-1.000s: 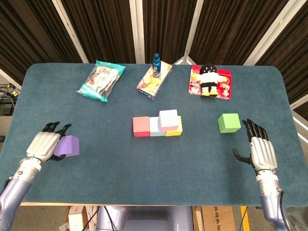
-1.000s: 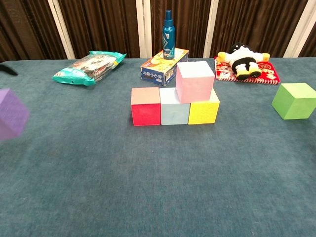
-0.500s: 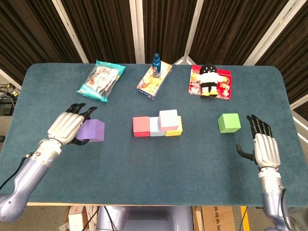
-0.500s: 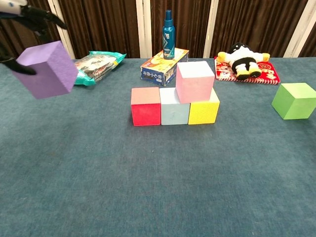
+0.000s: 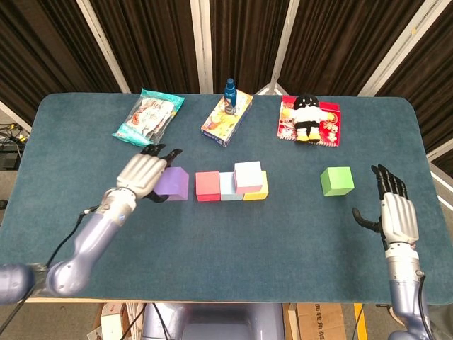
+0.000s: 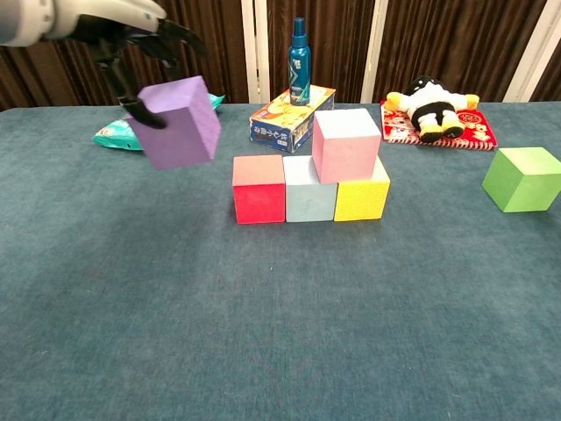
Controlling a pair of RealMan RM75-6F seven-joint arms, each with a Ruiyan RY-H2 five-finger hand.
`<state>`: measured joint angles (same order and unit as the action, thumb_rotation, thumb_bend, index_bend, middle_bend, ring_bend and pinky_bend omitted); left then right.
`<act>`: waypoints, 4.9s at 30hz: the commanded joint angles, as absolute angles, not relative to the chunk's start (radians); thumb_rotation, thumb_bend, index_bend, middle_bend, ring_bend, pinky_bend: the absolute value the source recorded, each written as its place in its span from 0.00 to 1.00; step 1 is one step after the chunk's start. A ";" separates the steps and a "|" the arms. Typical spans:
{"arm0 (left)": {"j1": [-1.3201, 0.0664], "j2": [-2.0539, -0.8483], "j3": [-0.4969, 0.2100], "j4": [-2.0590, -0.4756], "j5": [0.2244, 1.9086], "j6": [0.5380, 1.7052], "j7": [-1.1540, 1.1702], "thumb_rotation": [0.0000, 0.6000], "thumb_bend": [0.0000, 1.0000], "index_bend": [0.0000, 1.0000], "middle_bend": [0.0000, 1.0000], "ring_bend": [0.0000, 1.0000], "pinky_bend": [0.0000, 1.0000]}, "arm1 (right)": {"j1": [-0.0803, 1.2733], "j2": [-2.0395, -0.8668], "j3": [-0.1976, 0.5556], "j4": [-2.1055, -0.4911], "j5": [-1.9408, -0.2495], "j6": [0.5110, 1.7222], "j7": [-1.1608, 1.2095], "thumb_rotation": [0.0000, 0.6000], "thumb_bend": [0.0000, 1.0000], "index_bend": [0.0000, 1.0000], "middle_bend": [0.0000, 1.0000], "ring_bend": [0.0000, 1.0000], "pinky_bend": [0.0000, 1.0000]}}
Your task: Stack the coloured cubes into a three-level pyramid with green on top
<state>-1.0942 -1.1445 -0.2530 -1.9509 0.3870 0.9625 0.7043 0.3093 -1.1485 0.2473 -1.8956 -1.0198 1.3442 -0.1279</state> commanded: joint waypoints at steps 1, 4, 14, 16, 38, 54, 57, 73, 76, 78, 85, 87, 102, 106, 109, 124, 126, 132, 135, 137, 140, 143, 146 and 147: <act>-1.176 -1.214 -0.258 -1.880 0.293 0.982 0.763 1.00 0.34 0.04 0.38 0.04 0.05 | 0.309 -1.146 0.251 -1.892 -1.015 1.336 -0.119 1.00 0.34 0.00 0.00 0.00 0.00; -1.223 -1.255 -0.261 -1.831 0.240 0.986 0.791 1.00 0.33 0.05 0.38 0.05 0.06 | 0.308 -1.145 0.255 -1.889 -1.007 1.329 -0.110 1.00 0.34 0.00 0.00 0.00 0.00; -1.352 -1.374 -0.290 -1.705 0.104 0.993 0.849 1.00 0.34 0.05 0.38 0.05 0.06 | 0.310 -1.140 0.269 -1.879 -0.973 1.298 -0.085 1.00 0.34 0.00 0.00 0.00 0.00; -1.378 -1.396 -0.298 -1.682 0.065 0.996 0.866 1.00 0.34 0.05 0.38 0.05 0.06 | 0.310 -1.139 0.272 -1.876 -0.964 1.293 -0.079 1.00 0.34 0.00 0.00 0.00 0.00; -1.501 -1.519 -0.329 -1.539 -0.075 1.007 0.969 1.00 0.34 0.05 0.39 0.05 0.06 | 0.308 -1.134 0.268 -1.878 -0.947 1.253 -0.051 1.00 0.34 0.00 0.00 0.00 0.00; -1.513 -1.551 -0.329 -1.499 -0.099 0.993 0.995 1.00 0.34 0.05 0.39 0.05 0.06 | 0.311 -1.139 0.266 -1.872 -0.937 1.243 -0.054 1.00 0.34 0.00 0.00 0.00 0.00; -1.513 -1.557 -0.330 -1.490 -0.101 0.991 0.996 1.00 0.34 0.05 0.39 0.05 0.06 | 0.310 -1.139 0.267 -1.871 -0.935 1.242 -0.053 1.00 0.34 0.00 0.00 0.00 0.00; -1.512 -1.573 -0.333 -1.473 -0.093 0.986 1.005 1.00 0.34 0.05 0.39 0.05 0.06 | 0.311 -1.136 0.268 -1.872 -0.928 1.236 -0.049 1.00 0.34 0.00 0.00 0.00 0.00; -1.512 -1.576 -0.332 -1.468 -0.096 0.987 1.008 1.00 0.34 0.05 0.39 0.05 0.06 | 0.311 -1.136 0.268 -1.873 -0.928 1.235 -0.048 1.00 0.34 0.00 0.00 0.00 0.00; -1.511 -1.580 -0.333 -1.463 -0.100 0.988 1.010 1.00 0.34 0.05 0.39 0.05 0.06 | 0.311 -1.136 0.267 -1.874 -0.930 1.235 -0.048 1.00 0.34 0.00 0.00 0.00 0.00; -1.511 -1.586 -0.337 -1.460 -0.098 0.988 1.013 1.00 0.34 0.04 0.39 0.05 0.06 | 0.310 -1.135 0.267 -1.876 -0.932 1.236 -0.047 1.00 0.34 0.00 0.00 0.00 0.00; -1.511 -1.586 -0.338 -1.462 -0.095 0.988 1.014 1.00 0.34 0.04 0.39 0.05 0.06 | 0.310 -1.135 0.267 -1.877 -0.933 1.236 -0.047 1.00 0.34 0.00 0.00 0.00 0.00; -1.505 -1.585 -0.339 -1.466 -0.091 0.992 1.021 1.00 0.31 0.01 0.28 0.05 0.06 | 0.310 -1.137 0.267 -1.878 -0.935 1.239 -0.047 1.00 0.34 0.00 0.00 0.00 0.00; -1.503 -1.583 -0.340 -1.465 -0.089 0.991 1.021 1.00 0.28 0.00 0.22 0.05 0.06 | 0.310 -1.138 0.265 -1.876 -0.934 1.237 -0.047 1.00 0.34 0.00 0.00 0.00 0.00; -1.501 -1.582 -0.342 -1.464 -0.088 0.991 1.018 1.00 0.28 0.00 0.19 0.04 0.06 | 0.311 -1.138 0.265 -1.876 -0.933 1.237 -0.048 1.00 0.34 0.00 0.00 0.00 0.00; -1.475 -1.542 -0.340 -1.516 -0.070 0.983 0.998 1.00 0.25 0.00 0.12 0.03 0.06 | 0.311 -1.138 0.265 -1.878 -0.931 1.236 -0.051 1.00 0.34 0.00 0.00 0.00 0.00; -1.468 -1.531 -0.337 -1.530 -0.066 0.986 0.993 1.00 0.25 0.00 0.12 0.03 0.06 | 0.311 -1.137 0.264 -1.879 -0.929 1.235 -0.051 1.00 0.34 0.00 0.00 0.00 0.00; -1.450 -1.504 -0.330 -1.568 -0.054 0.993 0.974 1.00 0.25 0.00 0.12 0.03 0.06 | 0.311 -1.136 0.263 -1.883 -0.931 1.236 -0.053 1.00 0.34 0.00 0.00 0.00 0.00; -1.442 -1.490 -0.326 -1.584 -0.042 0.998 0.967 1.00 0.25 0.00 0.12 0.03 0.06 | 0.311 -1.136 0.264 -1.885 -0.930 1.236 -0.053 1.00 0.34 0.00 0.00 0.00 0.00; -1.438 -1.486 -0.324 -1.589 -0.035 1.000 0.961 1.00 0.25 0.00 0.12 0.03 0.06 | 0.311 -1.135 0.264 -1.886 -0.930 1.237 -0.052 1.00 0.34 0.00 0.00 0.00 0.00; -1.433 -1.486 -0.322 -1.590 -0.021 1.000 0.947 1.00 0.25 0.00 0.12 0.03 0.06 | 0.311 -1.135 0.263 -1.888 -0.932 1.237 -0.053 1.00 0.34 0.00 0.00 0.00 0.00; -1.431 -1.491 -0.323 -1.589 -0.015 0.991 0.934 1.00 0.25 0.00 0.12 0.03 0.06 | 0.310 -1.134 0.264 -1.891 -0.933 1.240 -0.052 1.00 0.34 0.00 0.00 0.00 0.00; -1.432 -1.496 -0.321 -1.587 -0.003 0.983 0.927 1.00 0.25 0.00 0.12 0.03 0.06 | 0.310 -1.133 0.266 -1.890 -0.932 1.240 -0.052 1.00 0.34 0.00 0.00 0.00 0.00; -1.433 -1.497 -0.321 -1.586 -0.001 0.982 0.926 1.00 0.25 0.00 0.12 0.03 0.06 | 0.310 -1.133 0.266 -1.890 -0.931 1.240 -0.052 1.00 0.34 0.00 0.00 0.00 0.00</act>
